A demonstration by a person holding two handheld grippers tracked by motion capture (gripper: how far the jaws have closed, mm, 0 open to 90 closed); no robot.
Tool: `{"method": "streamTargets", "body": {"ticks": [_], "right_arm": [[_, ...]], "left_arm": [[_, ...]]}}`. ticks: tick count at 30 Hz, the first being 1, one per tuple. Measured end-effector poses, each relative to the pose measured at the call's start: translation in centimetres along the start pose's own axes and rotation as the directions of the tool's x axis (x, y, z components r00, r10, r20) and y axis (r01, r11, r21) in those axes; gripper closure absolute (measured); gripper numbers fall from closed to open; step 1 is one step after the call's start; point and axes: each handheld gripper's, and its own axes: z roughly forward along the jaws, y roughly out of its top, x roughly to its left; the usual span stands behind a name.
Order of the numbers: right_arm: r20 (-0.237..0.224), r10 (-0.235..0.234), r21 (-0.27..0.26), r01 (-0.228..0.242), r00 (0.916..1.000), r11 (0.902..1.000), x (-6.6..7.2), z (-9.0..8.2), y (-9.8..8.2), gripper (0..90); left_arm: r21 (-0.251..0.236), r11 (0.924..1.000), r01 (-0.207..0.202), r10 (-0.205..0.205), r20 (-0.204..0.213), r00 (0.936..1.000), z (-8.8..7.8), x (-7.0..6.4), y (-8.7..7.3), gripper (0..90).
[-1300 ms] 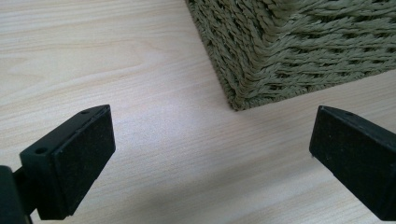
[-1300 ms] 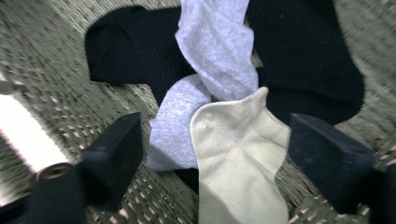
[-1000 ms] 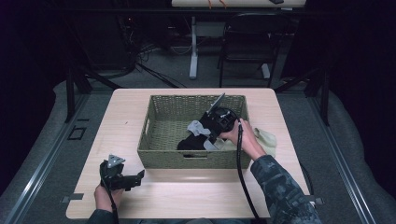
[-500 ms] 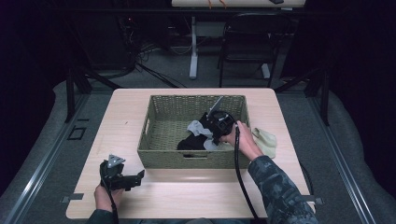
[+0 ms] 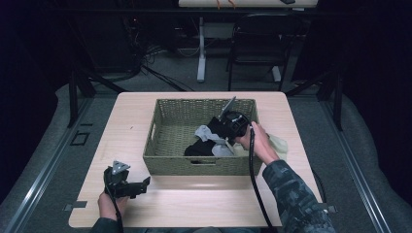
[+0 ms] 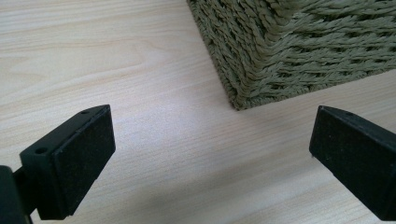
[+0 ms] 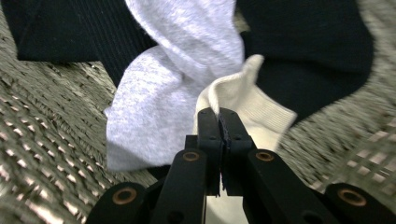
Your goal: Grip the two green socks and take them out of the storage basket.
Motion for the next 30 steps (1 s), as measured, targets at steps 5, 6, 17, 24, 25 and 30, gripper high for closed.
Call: {"method": "streamTargets", "body": {"ticks": [5,6,17,24,25,30], "right_arm": [[0.013,-0.005,-0.042,0.005,0.9999,0.9991,-0.5,-2.2,-0.5,89.1],[0.013,-0.006,-0.051,0.006,0.9999,0.9987,-0.5,-2.6,-0.6,89.1],[0.018,-0.005,-0.118,0.007,0.9998,0.9929,-1.0,-7.5,-0.8,89.1],[0.020,-0.012,-0.125,0.014,0.9997,0.9921,-0.9,-9.6,-0.6,89.0],[0.014,-0.011,-0.129,0.013,0.9998,0.9915,-0.9,-9.9,-0.6,89.0],[0.013,-0.015,-0.143,0.017,0.9998,0.9896,-0.8,-11.1,-0.3,89.0]], "left_arm": [[0.003,1.0000,-0.001,0.001,0.002,1.0000,0.0,0.0,0.0,0.1],[0.003,1.0000,0.000,0.000,0.001,1.0000,0.0,0.0,0.0,0.1],[0.003,1.0000,-0.003,0.003,0.002,1.0000,0.0,-0.1,0.0,0.1],[0.006,1.0000,-0.006,0.006,0.001,1.0000,0.0,-0.1,0.0,0.1],[0.006,1.0000,-0.006,0.006,0.001,1.0000,-0.1,-0.1,0.0,0.1],[0.003,1.0000,-0.005,0.005,0.003,1.0000,0.0,-0.1,0.0,0.1]]}}
